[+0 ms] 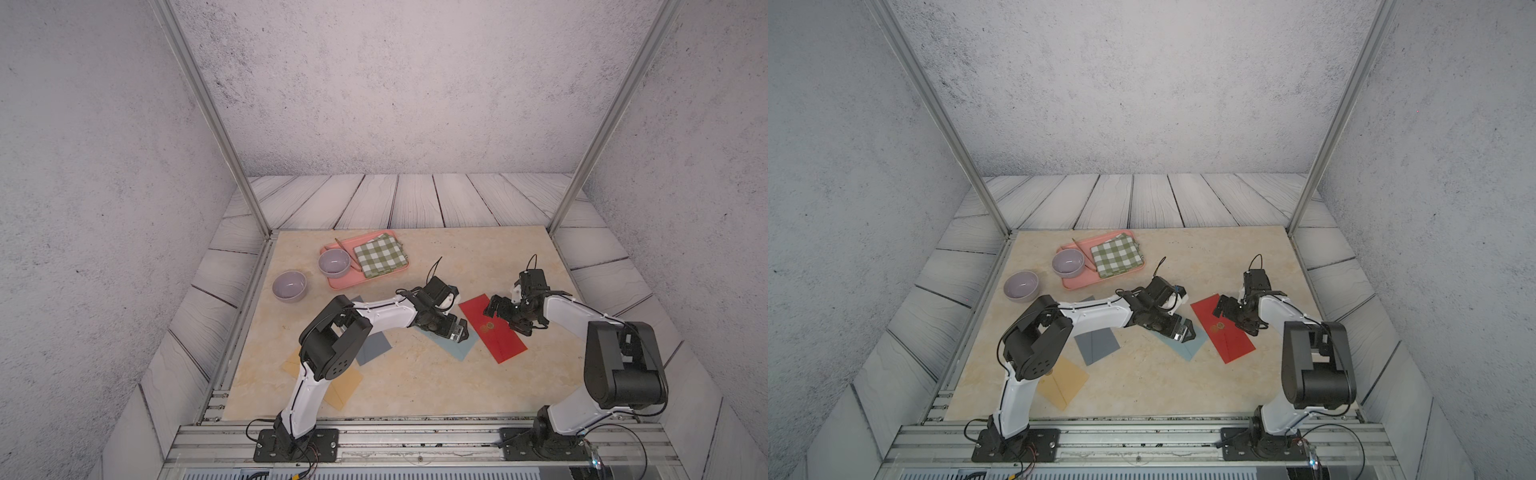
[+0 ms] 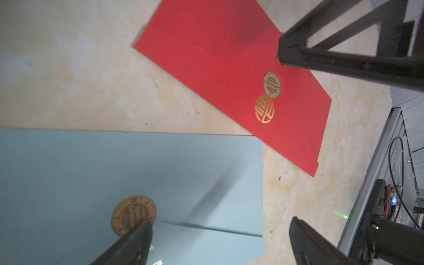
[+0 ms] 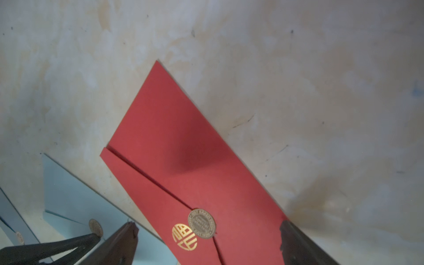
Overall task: Open the envelope
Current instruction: Adjust the envelope at the center of the board.
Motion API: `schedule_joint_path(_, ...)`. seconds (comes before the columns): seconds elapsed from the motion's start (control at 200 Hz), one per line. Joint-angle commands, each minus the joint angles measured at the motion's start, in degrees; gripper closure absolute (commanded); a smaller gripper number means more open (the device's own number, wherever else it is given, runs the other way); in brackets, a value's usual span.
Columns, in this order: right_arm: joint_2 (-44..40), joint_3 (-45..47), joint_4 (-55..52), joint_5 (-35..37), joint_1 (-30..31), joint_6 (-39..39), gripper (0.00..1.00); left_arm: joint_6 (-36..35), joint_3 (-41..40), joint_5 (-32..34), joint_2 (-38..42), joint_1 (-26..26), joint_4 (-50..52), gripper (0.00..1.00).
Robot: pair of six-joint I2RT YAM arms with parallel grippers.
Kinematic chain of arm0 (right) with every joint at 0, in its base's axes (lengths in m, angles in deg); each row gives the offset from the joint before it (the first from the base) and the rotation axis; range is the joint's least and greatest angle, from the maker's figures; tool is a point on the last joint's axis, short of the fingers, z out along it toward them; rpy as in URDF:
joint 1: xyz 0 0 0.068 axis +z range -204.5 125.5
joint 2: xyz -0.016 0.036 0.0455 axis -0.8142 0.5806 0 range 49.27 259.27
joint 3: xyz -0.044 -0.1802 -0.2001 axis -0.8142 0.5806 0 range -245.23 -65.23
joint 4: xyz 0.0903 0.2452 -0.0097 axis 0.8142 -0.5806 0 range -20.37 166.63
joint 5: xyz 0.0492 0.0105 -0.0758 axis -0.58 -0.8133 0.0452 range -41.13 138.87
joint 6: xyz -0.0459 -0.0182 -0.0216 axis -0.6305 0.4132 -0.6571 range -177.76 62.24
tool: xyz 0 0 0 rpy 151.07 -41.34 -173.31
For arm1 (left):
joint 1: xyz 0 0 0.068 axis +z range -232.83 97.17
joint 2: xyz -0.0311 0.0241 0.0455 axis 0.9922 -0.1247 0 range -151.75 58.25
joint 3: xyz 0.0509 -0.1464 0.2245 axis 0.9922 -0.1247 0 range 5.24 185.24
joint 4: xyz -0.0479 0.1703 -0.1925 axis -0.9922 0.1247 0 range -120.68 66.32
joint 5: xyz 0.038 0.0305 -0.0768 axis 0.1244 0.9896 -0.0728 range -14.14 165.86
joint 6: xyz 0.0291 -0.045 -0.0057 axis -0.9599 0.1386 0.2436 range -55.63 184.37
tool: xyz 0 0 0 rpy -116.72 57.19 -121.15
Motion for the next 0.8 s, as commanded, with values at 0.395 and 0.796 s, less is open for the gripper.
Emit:
schedule_joint_path(0.395,-2.38,0.91,4.34,-12.77,2.46,-1.89,0.04,-1.78,-11.37,2.35,10.83,5.9,0.13,0.01)
schedule_joint_path(0.796,6.1,-5.41,6.17,-15.57,13.41,-4.02,0.11,6.71,-21.69,11.72,22.97,8.98,-6.76,0.01)
